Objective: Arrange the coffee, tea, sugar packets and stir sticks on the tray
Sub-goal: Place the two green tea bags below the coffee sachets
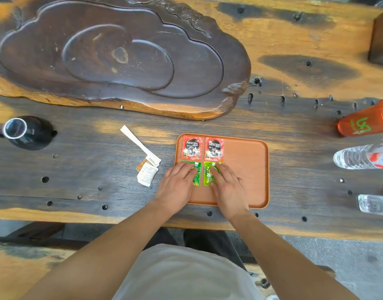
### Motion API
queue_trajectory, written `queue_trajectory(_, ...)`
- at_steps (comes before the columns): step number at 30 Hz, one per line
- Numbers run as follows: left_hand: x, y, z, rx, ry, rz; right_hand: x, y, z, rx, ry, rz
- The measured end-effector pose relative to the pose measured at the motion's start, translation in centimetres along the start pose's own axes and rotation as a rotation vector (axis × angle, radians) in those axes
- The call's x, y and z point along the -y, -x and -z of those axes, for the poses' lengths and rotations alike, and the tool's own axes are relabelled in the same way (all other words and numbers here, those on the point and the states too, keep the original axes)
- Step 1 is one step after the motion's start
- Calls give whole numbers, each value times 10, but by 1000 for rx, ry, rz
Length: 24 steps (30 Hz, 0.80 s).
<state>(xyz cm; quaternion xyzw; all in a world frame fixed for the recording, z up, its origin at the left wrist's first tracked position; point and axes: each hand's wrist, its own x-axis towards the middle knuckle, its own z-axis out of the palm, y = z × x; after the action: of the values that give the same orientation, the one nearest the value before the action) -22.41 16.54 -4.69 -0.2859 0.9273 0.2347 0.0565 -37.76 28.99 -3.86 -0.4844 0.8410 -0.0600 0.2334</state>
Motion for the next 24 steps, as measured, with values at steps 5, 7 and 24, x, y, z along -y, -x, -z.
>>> queue_trajectory(5, -1, 1, 1, -1, 36, 7, 2, 1, 1, -13, 1, -6)
queue_trajectory(7, 1, 3, 4, -29, 73, -1, 3, 3, 1, -36, 8, -1)
queue_trajectory(24, 139, 38, 57, -114, 268, 523, 151, -28, -11, 70, -246, 106)
